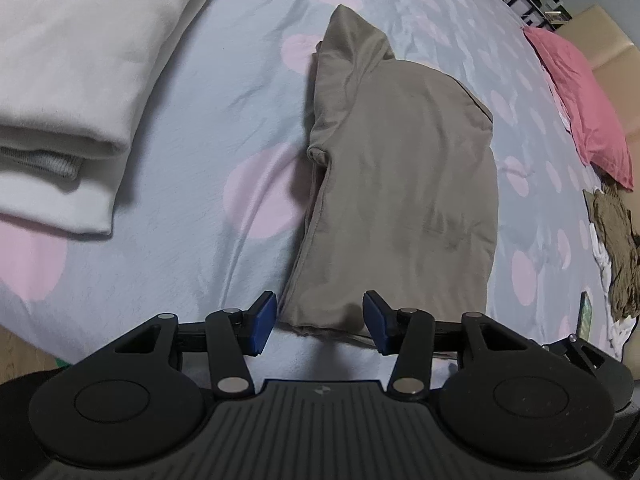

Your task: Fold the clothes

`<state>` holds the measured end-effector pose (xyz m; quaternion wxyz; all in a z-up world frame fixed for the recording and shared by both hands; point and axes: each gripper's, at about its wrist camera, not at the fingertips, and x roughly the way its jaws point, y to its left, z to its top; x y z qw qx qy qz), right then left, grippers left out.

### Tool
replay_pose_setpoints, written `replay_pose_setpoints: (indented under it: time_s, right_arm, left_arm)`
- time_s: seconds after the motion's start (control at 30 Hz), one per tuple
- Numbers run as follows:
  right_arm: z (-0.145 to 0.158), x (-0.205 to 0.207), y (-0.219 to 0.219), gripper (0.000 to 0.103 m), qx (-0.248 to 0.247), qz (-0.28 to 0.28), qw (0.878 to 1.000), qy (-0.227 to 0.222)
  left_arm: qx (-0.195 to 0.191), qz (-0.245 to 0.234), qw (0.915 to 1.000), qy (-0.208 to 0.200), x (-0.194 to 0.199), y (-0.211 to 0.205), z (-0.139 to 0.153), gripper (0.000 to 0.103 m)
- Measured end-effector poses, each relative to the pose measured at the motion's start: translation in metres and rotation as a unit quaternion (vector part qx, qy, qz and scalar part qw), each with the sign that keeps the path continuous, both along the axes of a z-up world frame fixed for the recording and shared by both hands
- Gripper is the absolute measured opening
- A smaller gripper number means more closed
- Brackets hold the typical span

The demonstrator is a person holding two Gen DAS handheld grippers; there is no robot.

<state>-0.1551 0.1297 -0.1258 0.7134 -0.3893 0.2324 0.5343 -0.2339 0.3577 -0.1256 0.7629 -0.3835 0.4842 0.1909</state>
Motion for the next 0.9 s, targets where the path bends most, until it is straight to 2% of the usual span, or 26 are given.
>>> replay_pose_setpoints:
  time_s: [0.03, 0.1, 0.17, 0.2, 0.33, 0.47, 0.5, 0.53, 0.63, 0.77, 0.87, 0.9]
  right_arm:
    - [-0.002, -0.001, 0.001, 0.033, -0.006, 0.000, 1.000, -0.007]
    - [-0.010, -0.003, 0.005, 0.031, -0.024, 0.001, 0.999, -0.024]
    - [-0.016, -0.004, 0.008, 0.025, -0.037, 0.002, 0.999, -0.038]
    - [-0.016, -0.005, 0.008, 0.025, -0.038, 0.003, 0.998, -0.042]
    - [-0.017, -0.012, 0.013, 0.025, -0.033, 0.016, 0.997, -0.071]
    - [-0.031, -0.019, 0.022, 0.024, -0.047, 0.029, 0.993, -0.106]
    - [-0.032, -0.018, 0.022, 0.019, -0.052, 0.024, 0.992, -0.111]
    - [-0.031, -0.016, 0.021, 0.007, -0.057, 0.018, 0.992, -0.112]
    - [-0.016, -0.013, 0.012, 0.004, -0.051, -0.001, 0.992, -0.116]
    - [-0.006, -0.011, 0.006, 0.002, -0.060, -0.021, 0.993, -0.101]
    - [-0.015, -0.010, 0.006, 0.002, -0.080, -0.014, 0.994, -0.072]
    - [-0.018, -0.010, 0.006, 0.002, -0.088, -0.012, 0.994, -0.063]
  left_arm:
    - [0.000, -0.003, 1.0000, -0.001, 0.002, 0.000, 0.000, 0.038]
    - [0.001, -0.009, 0.9999, -0.005, 0.004, -0.001, 0.001, 0.022]
    - [0.003, -0.012, 0.9998, -0.017, 0.005, -0.001, 0.005, 0.011]
    - [0.000, -0.012, 0.9995, -0.029, 0.004, -0.001, 0.008, 0.009]
    - [-0.011, -0.013, 0.9976, -0.067, 0.002, 0.001, 0.016, 0.007]
    - [-0.008, -0.011, 0.9976, -0.068, 0.002, 0.001, 0.018, 0.006]
    - [-0.009, -0.007, 0.9975, -0.070, 0.001, 0.001, 0.019, 0.006]
    - [-0.011, -0.004, 0.9974, -0.072, 0.000, 0.002, 0.019, 0.006]
    - [-0.019, -0.001, 0.9973, -0.070, -0.004, 0.005, 0.018, 0.005]
    - [-0.011, -0.035, 0.9992, -0.016, 0.004, -0.004, 0.004, 0.004]
    - [-0.006, -0.049, 0.9984, 0.028, 0.009, -0.008, -0.010, 0.005]
    - [-0.009, -0.049, 0.9982, 0.035, 0.009, -0.008, -0.012, 0.008]
